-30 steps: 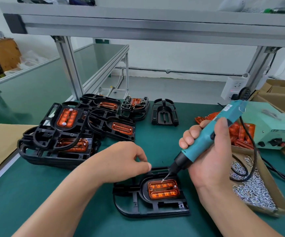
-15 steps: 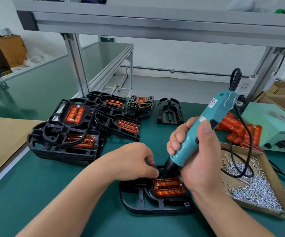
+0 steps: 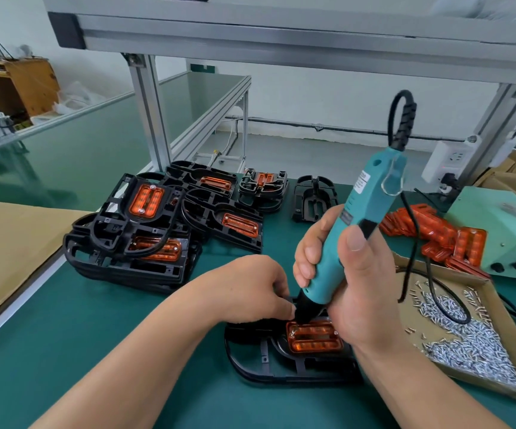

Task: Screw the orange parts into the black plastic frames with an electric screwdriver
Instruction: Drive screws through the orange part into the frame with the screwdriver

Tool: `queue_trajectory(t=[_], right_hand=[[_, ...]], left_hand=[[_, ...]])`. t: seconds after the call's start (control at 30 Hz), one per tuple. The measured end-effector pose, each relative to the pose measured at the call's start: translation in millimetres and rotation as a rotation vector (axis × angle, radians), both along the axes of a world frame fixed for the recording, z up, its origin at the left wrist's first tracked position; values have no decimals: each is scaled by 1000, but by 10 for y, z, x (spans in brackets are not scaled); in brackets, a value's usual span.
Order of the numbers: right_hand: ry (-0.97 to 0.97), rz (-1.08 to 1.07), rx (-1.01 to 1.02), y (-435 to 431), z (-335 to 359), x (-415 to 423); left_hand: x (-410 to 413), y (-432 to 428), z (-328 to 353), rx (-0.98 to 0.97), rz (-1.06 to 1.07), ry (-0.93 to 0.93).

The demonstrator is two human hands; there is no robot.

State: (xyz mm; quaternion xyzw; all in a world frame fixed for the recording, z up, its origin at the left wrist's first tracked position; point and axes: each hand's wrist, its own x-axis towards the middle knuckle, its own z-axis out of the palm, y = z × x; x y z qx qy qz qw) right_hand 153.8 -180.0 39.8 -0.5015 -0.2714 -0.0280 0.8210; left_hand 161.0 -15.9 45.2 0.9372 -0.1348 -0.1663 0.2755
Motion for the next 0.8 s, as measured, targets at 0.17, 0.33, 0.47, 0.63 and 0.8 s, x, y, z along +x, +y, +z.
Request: queue_trajectory(t=[0.17, 0.33, 0.47, 0.63, 0.8], right_hand=[[-50, 51, -123, 96, 45, 4], [-92, 77, -222, 173, 56, 4], [-108, 82, -270, 209, 76, 3], [-114, 83, -296, 227, 66, -11], [-106, 81, -287, 220, 55, -5]], left_hand=[[-24, -8, 27, -21, -28, 26], [-49, -24, 56, 9, -84, -37], [-57, -21, 56, 30, -102, -48], [-69, -7, 50, -39, -91, -57], [-68, -10, 53, -5, -92, -70]])
